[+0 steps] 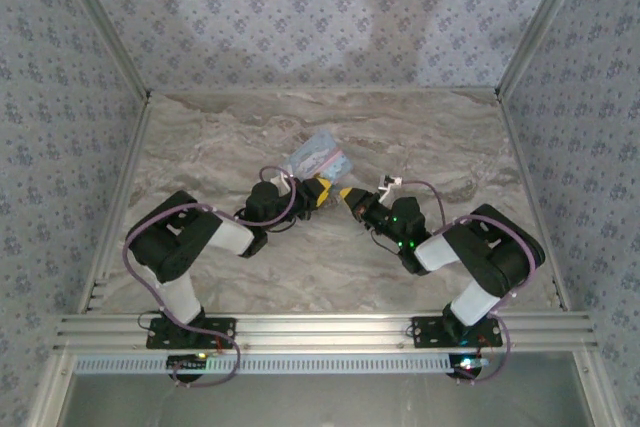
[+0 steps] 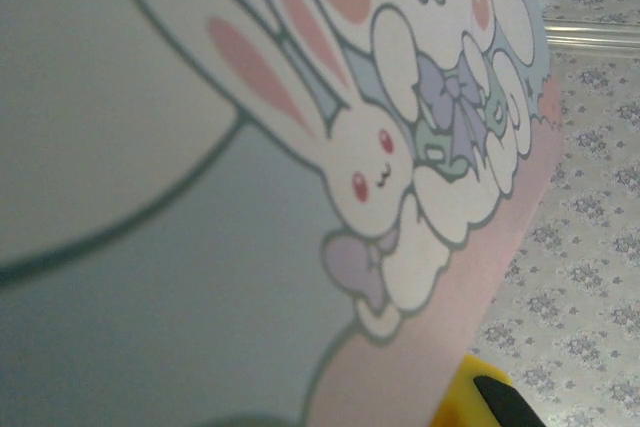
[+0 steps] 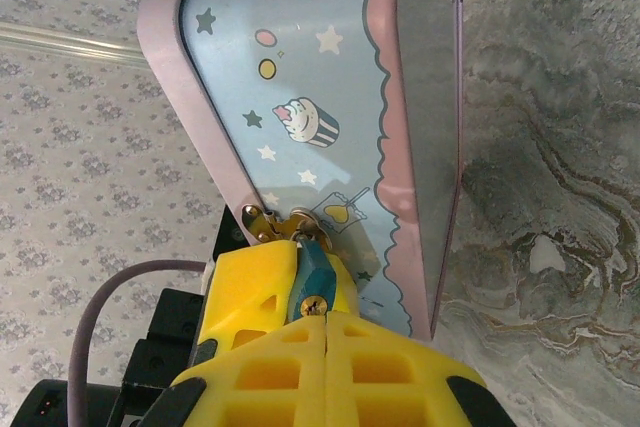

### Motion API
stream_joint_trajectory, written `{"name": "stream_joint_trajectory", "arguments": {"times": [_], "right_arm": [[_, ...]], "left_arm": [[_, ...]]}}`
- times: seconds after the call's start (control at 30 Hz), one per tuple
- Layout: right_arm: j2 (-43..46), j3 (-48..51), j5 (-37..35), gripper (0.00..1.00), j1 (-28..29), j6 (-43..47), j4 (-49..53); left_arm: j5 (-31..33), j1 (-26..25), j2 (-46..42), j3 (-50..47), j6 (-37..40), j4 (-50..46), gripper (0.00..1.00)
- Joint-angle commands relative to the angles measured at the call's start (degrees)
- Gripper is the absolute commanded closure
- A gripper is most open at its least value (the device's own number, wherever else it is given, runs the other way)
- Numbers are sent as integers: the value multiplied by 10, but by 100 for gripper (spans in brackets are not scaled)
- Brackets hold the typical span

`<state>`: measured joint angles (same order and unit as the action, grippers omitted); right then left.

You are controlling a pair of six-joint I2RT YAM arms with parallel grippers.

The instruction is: Unlock the padlock with the key

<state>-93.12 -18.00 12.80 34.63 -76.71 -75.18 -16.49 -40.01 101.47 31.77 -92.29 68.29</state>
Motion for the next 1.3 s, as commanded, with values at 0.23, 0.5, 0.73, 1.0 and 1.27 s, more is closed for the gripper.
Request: {"name": "stream_joint_trajectory", "arguments": {"times": [0.23, 0.5, 0.73, 1.0, 1.27], "right_arm": [[15, -82, 43, 100, 14, 40, 95], [11, -93, 43, 100, 13, 41, 133], [-2, -112, 61, 100, 18, 37, 147], [53, -39, 73, 89, -6, 64, 202], [235, -16, 62, 64, -20, 192, 513]], "left_arm": [[-96, -37, 9, 29, 5, 31, 100], [-131, -52, 11, 47, 23, 8, 100], [-148, -55, 8, 52, 32, -10, 100], [-122, -32, -34, 24, 87, -122, 100], [-98, -9, -87, 23, 137, -243, 100]]}}
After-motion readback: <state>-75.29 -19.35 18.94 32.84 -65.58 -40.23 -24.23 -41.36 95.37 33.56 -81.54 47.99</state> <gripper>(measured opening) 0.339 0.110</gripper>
